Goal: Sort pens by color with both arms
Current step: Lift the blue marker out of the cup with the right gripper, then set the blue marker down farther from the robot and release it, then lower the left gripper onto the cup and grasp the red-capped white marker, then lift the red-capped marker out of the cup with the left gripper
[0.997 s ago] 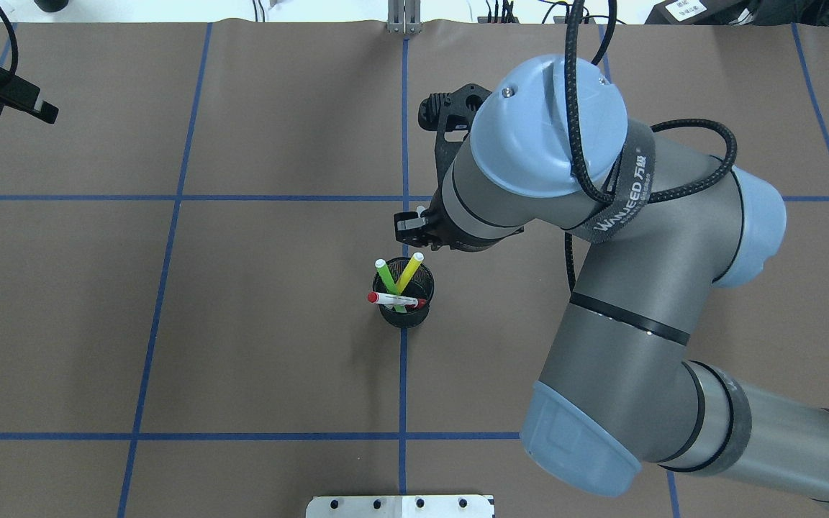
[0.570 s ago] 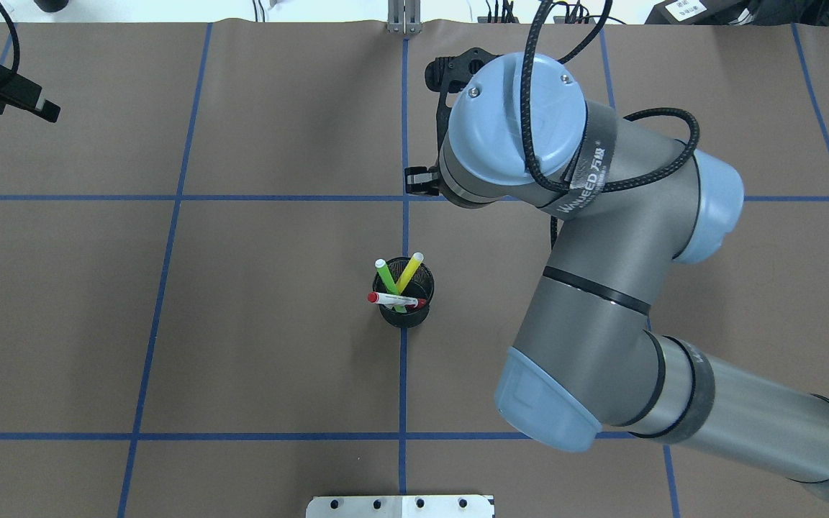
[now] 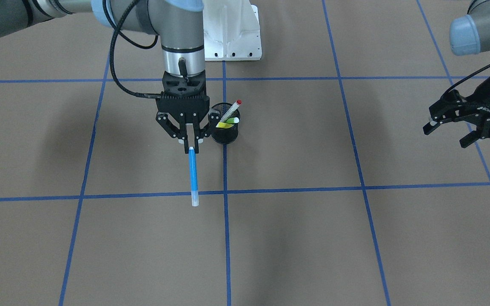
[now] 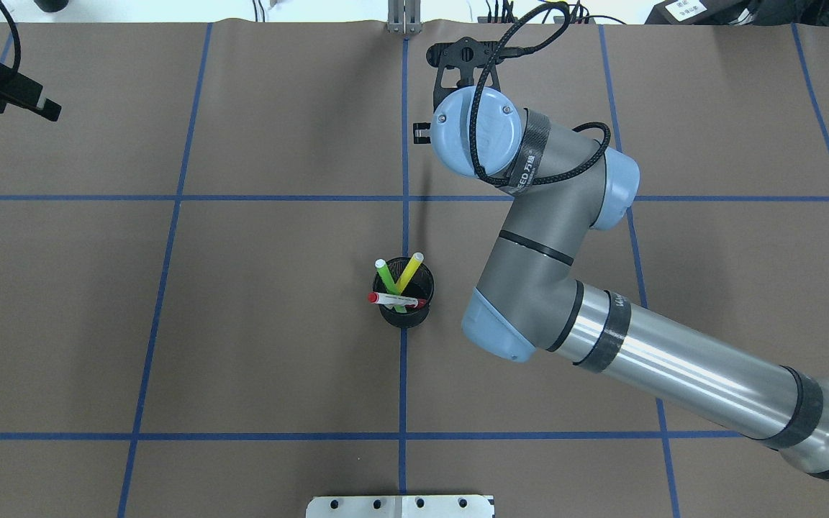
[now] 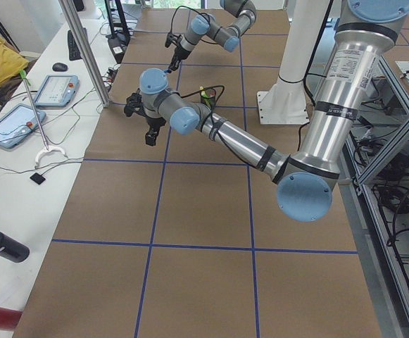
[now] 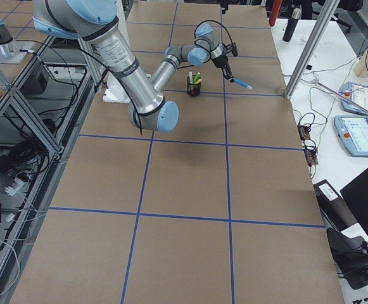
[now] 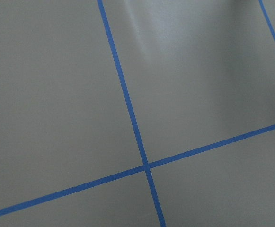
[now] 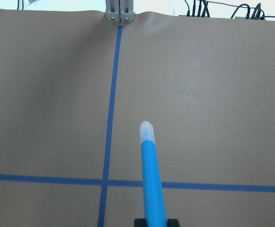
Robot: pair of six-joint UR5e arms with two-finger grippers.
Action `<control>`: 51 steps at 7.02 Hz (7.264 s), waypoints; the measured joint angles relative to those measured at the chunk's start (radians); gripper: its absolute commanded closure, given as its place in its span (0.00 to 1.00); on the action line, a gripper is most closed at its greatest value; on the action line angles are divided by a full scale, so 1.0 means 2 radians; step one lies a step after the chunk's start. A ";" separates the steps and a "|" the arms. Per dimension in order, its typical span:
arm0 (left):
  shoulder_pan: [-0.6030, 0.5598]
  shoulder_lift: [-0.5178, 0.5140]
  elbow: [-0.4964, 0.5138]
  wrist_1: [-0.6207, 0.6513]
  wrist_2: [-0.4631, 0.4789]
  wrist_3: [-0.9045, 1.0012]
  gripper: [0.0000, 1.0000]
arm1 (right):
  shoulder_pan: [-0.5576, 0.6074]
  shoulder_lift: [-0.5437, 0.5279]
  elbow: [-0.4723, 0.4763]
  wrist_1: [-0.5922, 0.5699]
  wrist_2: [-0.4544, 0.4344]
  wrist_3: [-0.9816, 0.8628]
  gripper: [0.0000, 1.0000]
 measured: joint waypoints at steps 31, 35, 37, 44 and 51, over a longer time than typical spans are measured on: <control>0.317 -0.281 0.118 0.160 0.029 -0.258 0.55 | 0.178 -0.135 0.115 -0.190 0.397 -0.216 0.01; 0.322 -0.278 0.120 0.157 0.028 -0.257 0.61 | 0.176 -0.134 0.114 -0.190 0.397 -0.216 0.01; 0.325 -0.278 0.122 0.157 0.028 -0.254 0.68 | 0.176 -0.134 0.114 -0.189 0.397 -0.215 0.01; 0.326 -0.278 0.109 0.157 0.028 -0.250 0.87 | 0.176 -0.134 0.114 -0.188 0.397 -0.215 0.01; 0.304 -0.244 -0.021 0.164 0.012 -0.262 0.89 | 0.176 -0.133 0.115 -0.186 0.397 -0.215 0.01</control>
